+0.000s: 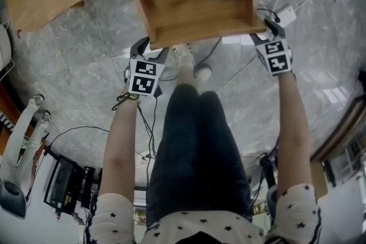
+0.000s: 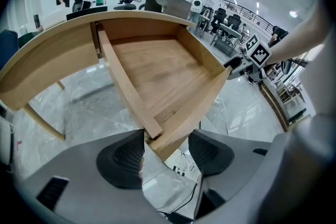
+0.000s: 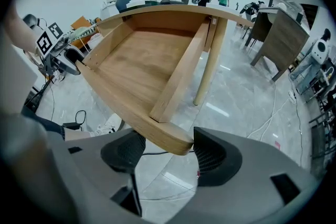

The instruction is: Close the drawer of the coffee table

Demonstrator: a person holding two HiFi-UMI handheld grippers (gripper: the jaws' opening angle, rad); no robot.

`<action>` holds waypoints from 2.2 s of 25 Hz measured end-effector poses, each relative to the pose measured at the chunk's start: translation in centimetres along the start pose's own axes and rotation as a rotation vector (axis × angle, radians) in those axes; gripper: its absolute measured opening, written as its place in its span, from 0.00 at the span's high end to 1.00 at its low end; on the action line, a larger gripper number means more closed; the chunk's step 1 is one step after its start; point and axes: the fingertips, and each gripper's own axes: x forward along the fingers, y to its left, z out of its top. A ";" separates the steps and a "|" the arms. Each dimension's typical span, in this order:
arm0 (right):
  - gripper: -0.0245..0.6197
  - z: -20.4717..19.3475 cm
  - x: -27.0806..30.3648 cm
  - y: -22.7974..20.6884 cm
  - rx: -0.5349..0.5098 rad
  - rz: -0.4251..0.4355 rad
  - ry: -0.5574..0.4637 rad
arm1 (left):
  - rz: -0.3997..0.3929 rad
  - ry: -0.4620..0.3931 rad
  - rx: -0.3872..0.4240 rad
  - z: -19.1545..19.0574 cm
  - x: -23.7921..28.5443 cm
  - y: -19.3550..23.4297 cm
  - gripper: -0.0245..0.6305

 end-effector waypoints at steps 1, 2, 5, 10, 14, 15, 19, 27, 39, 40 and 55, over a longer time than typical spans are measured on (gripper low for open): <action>0.54 0.0 0.1 0.0 0.001 0.001 0.002 | 0.000 0.001 -0.002 0.0 0.0 0.0 0.57; 0.54 0.0 0.1 0.0 0.001 0.001 0.003 | -0.001 0.001 -0.005 0.0 0.0 0.0 0.57; 0.54 0.0 0.2 0.0 0.009 -0.001 0.009 | 0.001 -0.002 -0.016 0.0 0.1 0.0 0.57; 0.54 0.0 0.3 0.0 0.021 0.002 0.018 | 0.011 0.004 -0.046 -0.1 0.1 0.0 0.57; 0.54 -0.1 0.2 0.0 0.027 0.005 0.039 | 0.022 0.011 -0.050 -0.1 0.1 0.0 0.57; 0.54 -0.1 0.2 0.0 0.028 0.005 0.045 | 0.025 0.012 -0.051 -0.2 0.0 0.0 0.57; 0.54 -0.1 0.2 0.0 0.029 -0.006 0.060 | 0.029 0.021 -0.057 -0.1 0.0 0.0 0.58; 0.54 -0.1 -0.1 0.4 0.038 0.006 0.082 | 0.031 0.037 -0.052 -0.2 -0.5 0.4 0.58; 0.54 0.0 -1.8 1.4 0.073 0.028 0.091 | 0.011 0.052 -0.064 0.2 -2.5 0.5 0.58; 0.54 0.1 -2.0 1.4 0.074 0.030 0.091 | 0.010 0.051 -0.068 0.3 -2.6 0.5 0.58; 0.54 1.3 -4.4 1.2 0.085 0.056 0.090 | -0.002 0.034 -0.106 1.7 -5.0 0.4 0.58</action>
